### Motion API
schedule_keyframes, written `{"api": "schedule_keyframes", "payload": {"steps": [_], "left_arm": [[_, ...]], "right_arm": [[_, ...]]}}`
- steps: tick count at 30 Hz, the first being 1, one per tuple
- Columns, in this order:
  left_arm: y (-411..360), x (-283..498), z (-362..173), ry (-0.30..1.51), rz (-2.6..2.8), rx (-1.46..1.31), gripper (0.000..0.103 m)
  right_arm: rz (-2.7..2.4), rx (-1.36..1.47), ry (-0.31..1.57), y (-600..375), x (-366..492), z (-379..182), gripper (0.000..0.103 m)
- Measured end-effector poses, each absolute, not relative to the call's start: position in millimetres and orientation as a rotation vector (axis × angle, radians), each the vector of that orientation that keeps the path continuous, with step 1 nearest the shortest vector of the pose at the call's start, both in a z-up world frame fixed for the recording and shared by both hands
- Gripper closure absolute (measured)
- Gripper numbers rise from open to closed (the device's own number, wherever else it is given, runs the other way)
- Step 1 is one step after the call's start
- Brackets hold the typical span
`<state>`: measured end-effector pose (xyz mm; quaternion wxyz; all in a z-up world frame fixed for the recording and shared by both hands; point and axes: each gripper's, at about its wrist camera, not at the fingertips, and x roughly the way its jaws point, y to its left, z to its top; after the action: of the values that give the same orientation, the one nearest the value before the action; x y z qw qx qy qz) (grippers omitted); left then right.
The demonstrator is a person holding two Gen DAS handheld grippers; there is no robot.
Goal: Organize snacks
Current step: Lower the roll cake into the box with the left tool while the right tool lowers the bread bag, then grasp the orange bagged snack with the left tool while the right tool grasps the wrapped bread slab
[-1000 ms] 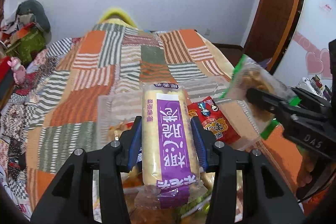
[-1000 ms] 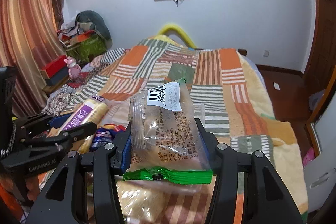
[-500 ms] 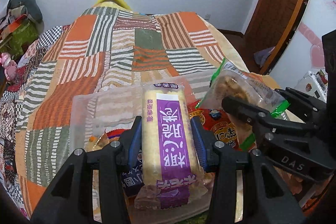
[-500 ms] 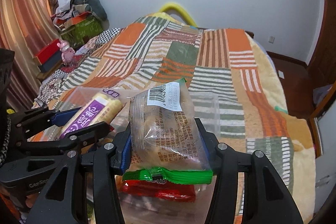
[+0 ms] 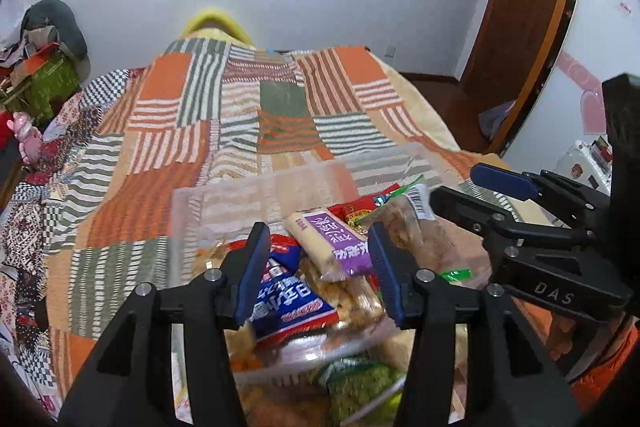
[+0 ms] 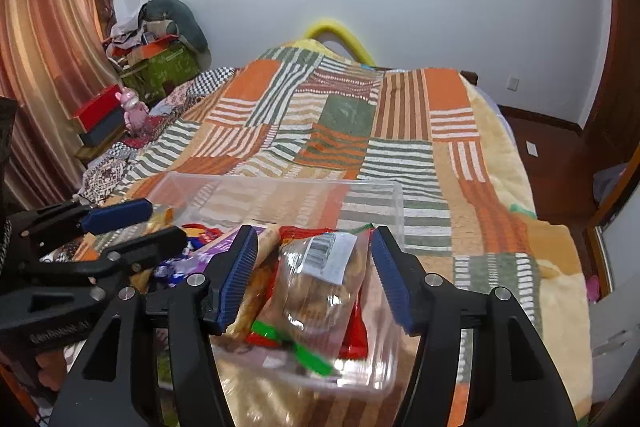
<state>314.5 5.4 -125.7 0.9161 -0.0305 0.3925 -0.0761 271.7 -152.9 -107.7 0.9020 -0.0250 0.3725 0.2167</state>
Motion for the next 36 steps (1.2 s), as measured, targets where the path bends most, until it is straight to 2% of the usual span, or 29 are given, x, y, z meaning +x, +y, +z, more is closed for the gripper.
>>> {"api": "schedule_keyframes", "payload": {"steps": [3,8,11,24,27,32,36], "left_arm": [[14,296,-113,0.781,-0.146,-0.059,0.043],[32,265,-109,0.775,-0.107,-0.039,0.038],[46,248,-115,0.800,-0.084,-0.036,0.037],[67,226,-189,0.992,-0.069,-0.089,0.029],[64,224,-195,0.983,-0.090,-0.121,0.023],[56,220,-197,0.978,-0.144,-0.142,0.023],[50,217,-206,1.017,-0.182,-0.143,0.023]], "right_arm": [[0.446,-0.059,0.746,-155,258,-100,0.040],[0.445,-0.053,0.729,-159,237,-93,0.027],[0.445,-0.049,0.737,-160,228,-97,0.023],[0.448,-0.098,0.897,-154,206,-155,0.022],[0.453,-0.101,0.928,-149,208,-164,0.022],[0.481,-0.111,0.970,-135,208,-175,0.022],[0.489,-0.140,0.971,-123,206,-180,0.018]]}}
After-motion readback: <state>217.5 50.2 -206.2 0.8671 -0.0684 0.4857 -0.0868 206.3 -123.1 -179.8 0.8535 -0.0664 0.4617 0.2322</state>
